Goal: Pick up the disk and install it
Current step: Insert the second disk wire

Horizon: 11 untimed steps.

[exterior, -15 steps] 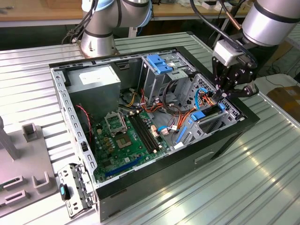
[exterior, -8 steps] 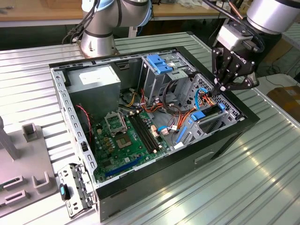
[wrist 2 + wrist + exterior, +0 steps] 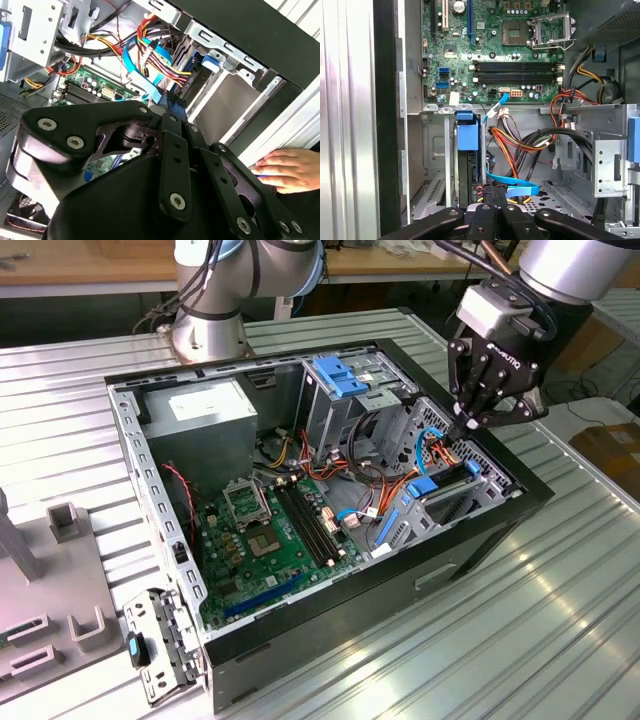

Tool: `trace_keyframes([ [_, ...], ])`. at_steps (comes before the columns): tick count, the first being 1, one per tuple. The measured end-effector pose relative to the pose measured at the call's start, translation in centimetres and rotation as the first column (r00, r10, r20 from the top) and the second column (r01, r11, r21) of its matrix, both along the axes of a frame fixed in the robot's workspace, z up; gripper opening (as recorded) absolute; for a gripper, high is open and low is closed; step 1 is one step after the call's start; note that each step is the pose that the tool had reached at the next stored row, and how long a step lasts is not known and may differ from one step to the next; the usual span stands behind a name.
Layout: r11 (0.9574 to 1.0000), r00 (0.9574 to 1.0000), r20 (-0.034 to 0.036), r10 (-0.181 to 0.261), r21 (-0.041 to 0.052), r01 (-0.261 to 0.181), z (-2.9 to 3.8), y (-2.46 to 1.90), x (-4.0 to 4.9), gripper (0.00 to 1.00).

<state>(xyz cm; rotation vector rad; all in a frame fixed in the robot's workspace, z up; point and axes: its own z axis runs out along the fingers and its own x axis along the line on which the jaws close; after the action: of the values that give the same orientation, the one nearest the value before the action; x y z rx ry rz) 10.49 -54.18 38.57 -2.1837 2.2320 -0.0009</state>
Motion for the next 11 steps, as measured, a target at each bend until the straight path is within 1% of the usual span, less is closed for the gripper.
trace_keyframes([
  [1,1.0,1.0,-0.0009,0.0,-0.001,0.0,-0.01,0.2,0.1,0.11],
  [2,1.0,1.0,-0.0013,0.0,-0.0021,0.0,0.0,0.34,0.16,0.17],
  [3,1.0,1.0,-0.0014,0.0,-0.0035,0.0,-0.01,0.41,0.18,0.24],
  [4,1.0,1.0,-0.0014,0.0,-0.0043,0.0,0.0,0.54,0.19,0.36],
  [5,1.0,1.0,-0.0014,0.0,-0.0063,0.0,-0.07,1.09,0.21,0.36],
  [6,0.9999,1.0,-0.0014,-0.001,-0.0103,0.001,-0.17,1.4,0.2,0.42],
  [7,0.9999,1.0,-0.0014,-0.001,-0.0159,0.001,-0.26,1.62,0.2,0.42],
  [8,0.9997,1.0,-0.0014,-0.001,-0.0262,0.001,-0.38,1.79,0.2,0.42],
  [9,0.999,1.0,-0.0014,-0.001,-0.0446,0.001,-0.57,1.79,0.2,0.42],
  [11,0.998,1.0,-0.0014,-0.001,-0.0635,0.001,-0.95,1.79,0.2,0.42],
])
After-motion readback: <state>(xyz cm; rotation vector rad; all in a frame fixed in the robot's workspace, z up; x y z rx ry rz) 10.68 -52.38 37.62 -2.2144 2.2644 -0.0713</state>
